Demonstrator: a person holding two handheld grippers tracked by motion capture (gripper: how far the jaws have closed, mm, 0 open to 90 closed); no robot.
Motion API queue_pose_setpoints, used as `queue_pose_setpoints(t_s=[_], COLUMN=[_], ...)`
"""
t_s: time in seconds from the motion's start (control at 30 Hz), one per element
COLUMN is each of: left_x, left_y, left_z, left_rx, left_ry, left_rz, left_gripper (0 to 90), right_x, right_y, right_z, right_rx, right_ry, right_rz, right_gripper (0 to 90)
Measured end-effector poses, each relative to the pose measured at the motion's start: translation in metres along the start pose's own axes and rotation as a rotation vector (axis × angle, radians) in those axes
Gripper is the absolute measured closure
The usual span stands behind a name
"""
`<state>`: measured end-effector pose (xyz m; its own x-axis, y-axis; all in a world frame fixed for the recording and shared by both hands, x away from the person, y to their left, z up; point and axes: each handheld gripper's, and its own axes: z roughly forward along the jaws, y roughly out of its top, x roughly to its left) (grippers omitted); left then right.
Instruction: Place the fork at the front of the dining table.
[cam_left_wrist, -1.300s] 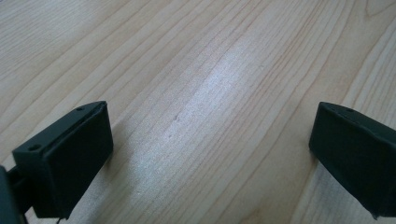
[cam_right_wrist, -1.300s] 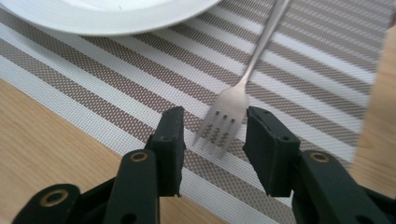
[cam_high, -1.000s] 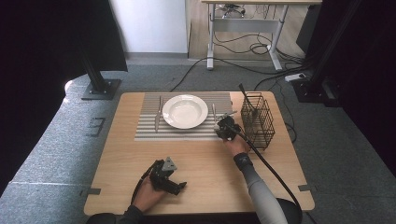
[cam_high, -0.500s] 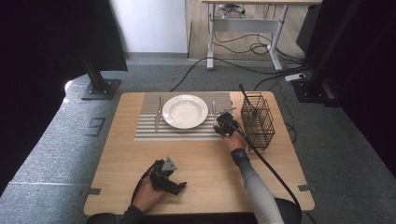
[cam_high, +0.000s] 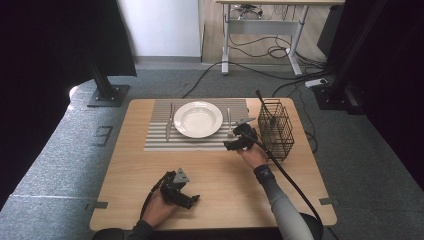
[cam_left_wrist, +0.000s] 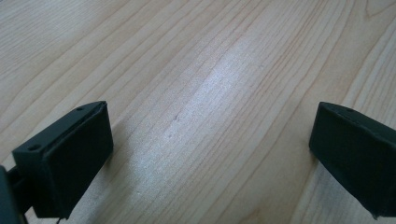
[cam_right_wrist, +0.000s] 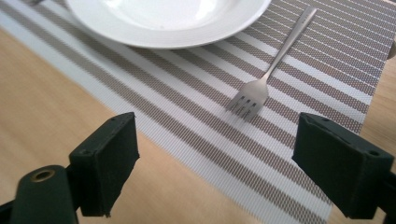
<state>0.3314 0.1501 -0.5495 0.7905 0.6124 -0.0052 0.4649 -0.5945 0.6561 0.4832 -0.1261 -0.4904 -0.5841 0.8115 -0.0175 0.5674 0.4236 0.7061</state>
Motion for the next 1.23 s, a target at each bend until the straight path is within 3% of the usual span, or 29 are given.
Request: queue_pose_setpoints(t_s=[0.17,0.3,0.57,0.77,0.83,1.03,1.1,1.13,1.23], left_x=[0.0,0.0,-0.001,-0.001,-0.001,-0.001,-0.001,-0.001,-0.001], left_y=[0.0,0.0,0.0,0.0,0.0,0.0,0.0,0.0,0.0], left_z=[0.0,0.0,0.0,0.0,0.0,0.0,0.0,0.0,0.0], left_rx=[0.0,0.0,0.0,-0.001,0.0,0.0,0.0,0.0,0.0], left_ry=[0.0,0.003,0.004,0.007,0.007,0.007,0.006,0.007,0.006], left_rz=[0.0,-0.002,-0.006,-0.006,-0.006,-0.007,-0.007,-0.007,-0.008], left_gripper=[0.0,0.0,0.0,0.0,0.0,0.0,0.0,0.0,0.0], right_x=[0.013,0.02,0.029,0.027,0.024,0.018,0.016,0.015,0.015], right_y=[-0.008,-0.015,-0.052,-0.083,-0.101,-0.129,-0.135,-0.138,-0.138], right_z=[-0.03,-0.044,-0.075,-0.076,-0.07,-0.053,-0.046,-0.044,-0.044], right_rx=[-0.043,-0.055,-0.088,-0.089,-0.056,-0.008,0.008,-0.009,-0.013], right_ry=[0.037,0.05,0.039,0.039,0.046,0.046,0.05,0.08,0.076], right_rz=[-0.039,-0.051,-0.084,-0.081,-0.083,-0.072,-0.07,-0.038,-0.047], right_gripper=[11.0,9.0,5.6,4.4,1.1,0.0,0.0,0.0,0.0])
